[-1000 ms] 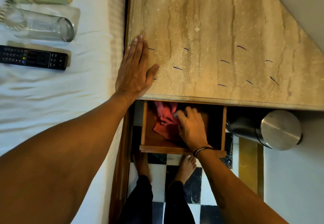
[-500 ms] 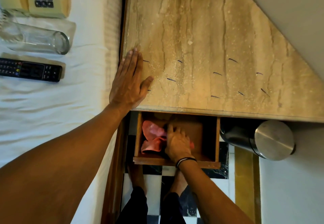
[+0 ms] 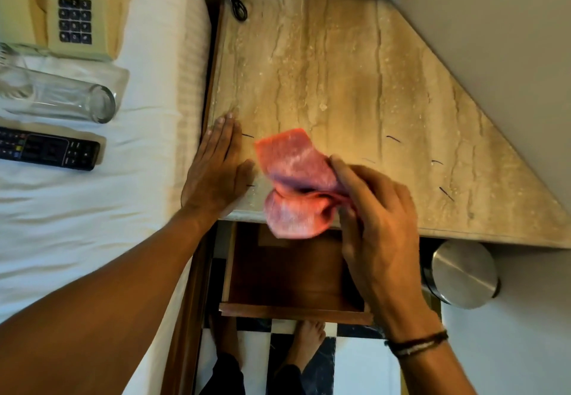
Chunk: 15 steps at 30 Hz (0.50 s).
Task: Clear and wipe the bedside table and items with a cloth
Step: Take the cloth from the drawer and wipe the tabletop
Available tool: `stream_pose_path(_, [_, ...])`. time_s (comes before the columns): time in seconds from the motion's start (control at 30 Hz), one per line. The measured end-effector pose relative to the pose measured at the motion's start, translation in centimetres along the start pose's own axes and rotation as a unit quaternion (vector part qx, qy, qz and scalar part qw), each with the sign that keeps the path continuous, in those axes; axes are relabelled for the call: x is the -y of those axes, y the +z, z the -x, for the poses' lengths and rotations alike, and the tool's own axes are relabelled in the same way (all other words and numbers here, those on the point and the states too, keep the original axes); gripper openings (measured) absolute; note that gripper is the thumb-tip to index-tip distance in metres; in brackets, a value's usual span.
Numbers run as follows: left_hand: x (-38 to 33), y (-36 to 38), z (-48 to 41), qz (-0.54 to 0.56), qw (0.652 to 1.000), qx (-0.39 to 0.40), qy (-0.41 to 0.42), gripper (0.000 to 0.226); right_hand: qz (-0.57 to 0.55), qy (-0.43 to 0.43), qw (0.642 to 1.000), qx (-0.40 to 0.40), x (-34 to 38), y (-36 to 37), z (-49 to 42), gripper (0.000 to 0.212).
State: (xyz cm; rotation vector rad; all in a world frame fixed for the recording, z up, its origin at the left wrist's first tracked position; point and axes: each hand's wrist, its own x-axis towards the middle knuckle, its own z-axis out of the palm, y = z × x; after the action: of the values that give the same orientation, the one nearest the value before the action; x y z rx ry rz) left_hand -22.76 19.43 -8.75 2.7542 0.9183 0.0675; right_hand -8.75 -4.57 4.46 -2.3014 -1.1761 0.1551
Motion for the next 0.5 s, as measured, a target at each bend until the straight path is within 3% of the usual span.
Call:
stream_pose_path(0.07, [0.2, 0.3, 0.2, 0.016, 1.000, -0.016, 0.002, 0.082, 0.038, 0.000, 0.997, -0.063, 0.3, 1.7, -2.3, 0.068])
stream_pose_path(0.1, [0.3, 0.5, 0.3, 0.025, 0.999, -0.024, 0.002, 0.081, 0.065, -0.003, 0.997, -0.042, 0.3, 3.3, -3.3, 0.071])
stream_pose_path(0.23, [0.3, 0.8, 0.6, 0.051, 0.998, -0.038, -0.009, 0.068, 0.113, -0.083, 0.966, 0.217, -1.0, 10.8, -4.7, 0.076])
stream_pose_path(0.5, [0.0, 0.2, 0.9, 0.084, 0.994, -0.061, -0.018, 0.068, 0.096, -0.140, 0.960, 0.220, -3.1, 12.4, -4.9, 0.070])
